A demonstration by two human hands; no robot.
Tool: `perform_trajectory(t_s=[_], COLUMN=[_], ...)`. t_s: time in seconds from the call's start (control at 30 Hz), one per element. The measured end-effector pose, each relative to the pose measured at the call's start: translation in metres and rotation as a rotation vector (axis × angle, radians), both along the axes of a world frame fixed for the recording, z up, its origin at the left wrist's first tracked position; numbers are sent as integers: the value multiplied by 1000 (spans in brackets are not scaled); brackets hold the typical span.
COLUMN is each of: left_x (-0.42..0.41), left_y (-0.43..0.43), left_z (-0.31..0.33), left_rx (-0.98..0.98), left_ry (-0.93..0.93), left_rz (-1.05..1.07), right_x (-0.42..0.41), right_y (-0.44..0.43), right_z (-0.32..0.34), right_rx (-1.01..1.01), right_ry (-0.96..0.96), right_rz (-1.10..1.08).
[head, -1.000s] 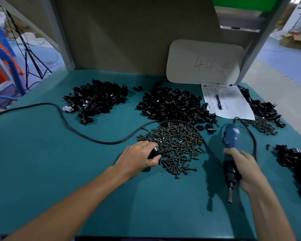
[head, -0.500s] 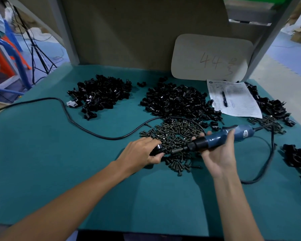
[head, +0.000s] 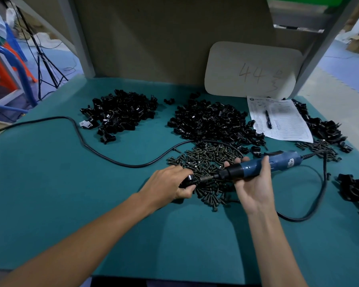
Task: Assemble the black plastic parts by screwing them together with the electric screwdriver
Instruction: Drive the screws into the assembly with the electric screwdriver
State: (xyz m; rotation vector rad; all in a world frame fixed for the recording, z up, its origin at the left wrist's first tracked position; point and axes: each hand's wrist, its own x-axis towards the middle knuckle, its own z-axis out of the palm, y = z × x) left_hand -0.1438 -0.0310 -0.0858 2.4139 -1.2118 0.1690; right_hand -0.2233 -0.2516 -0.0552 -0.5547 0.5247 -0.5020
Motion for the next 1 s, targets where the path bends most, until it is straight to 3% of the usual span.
perform_trajectory(t_s=[0.27,0.63,0.8,1.0], left_x=[3,0,0,-4], left_y=[-1,0,0,-1], left_z=[-3,-1,-1,0], left_rx=[16,-34,-24,-3], left_ry=[30,-1,20,-97], left_rz=[-14,-33,-24,-65], right_x=[1,-2,-4,-9], right_y=[-3,2,1,-11], right_z=[-4,-7,-10,-13], right_rx=[-30,-231,-217,-227], right_ry=[69,15,-23,58], right_rz=[4,-29,20,47])
